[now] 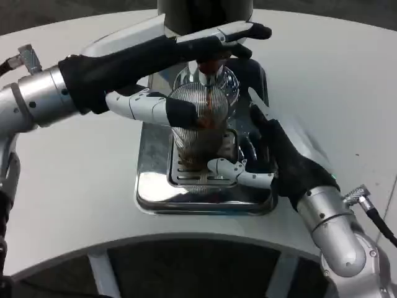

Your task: Grasp the cup under the faucet to collect the drink, then remove the cup.

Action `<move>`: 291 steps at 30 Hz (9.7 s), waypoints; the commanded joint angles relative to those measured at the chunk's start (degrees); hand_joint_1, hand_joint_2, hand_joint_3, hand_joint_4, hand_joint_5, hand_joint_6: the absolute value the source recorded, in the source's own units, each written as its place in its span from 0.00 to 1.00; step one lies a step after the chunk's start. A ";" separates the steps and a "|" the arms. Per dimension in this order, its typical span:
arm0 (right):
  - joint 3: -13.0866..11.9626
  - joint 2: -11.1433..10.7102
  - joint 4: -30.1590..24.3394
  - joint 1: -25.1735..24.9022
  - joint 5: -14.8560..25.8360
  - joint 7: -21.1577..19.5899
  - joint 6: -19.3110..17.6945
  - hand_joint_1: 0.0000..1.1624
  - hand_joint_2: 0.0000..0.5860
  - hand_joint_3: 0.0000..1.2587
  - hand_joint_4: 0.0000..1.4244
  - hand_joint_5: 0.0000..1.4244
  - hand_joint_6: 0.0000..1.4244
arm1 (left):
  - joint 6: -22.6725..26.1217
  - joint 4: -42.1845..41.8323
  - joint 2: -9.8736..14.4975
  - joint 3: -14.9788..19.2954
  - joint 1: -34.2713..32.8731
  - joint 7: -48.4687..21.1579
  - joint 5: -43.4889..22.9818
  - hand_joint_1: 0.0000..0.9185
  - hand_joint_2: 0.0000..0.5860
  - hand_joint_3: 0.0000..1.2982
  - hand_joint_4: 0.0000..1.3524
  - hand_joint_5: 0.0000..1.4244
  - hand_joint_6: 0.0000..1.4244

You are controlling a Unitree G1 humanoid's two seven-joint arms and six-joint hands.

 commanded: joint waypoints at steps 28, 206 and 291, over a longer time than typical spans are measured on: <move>2.27 2.36 9.50 -6.51 4.32 -4.45 -1.51 0.54 0.34 0.00 0.00 0.00 0.00 | 0.99 0.72 1.42 -0.78 2.49 -0.60 2.12 0.00 0.06 0.07 0.00 0.09 0.03; 7.05 1.47 -37.25 35.15 -7.13 -8.41 -6.76 0.89 0.18 0.80 0.80 0.84 0.96 | 11.36 -48.85 0.47 13.87 58.94 23.05 6.18 0.00 0.10 0.00 0.00 0.00 0.00; 9.71 -2.73 -44.80 46.48 -8.00 -1.71 -14.25 0.89 0.15 0.80 0.80 0.83 0.96 | 22.38 -72.95 -1.20 14.13 78.40 42.66 36.00 0.22 0.19 0.00 0.00 0.00 0.00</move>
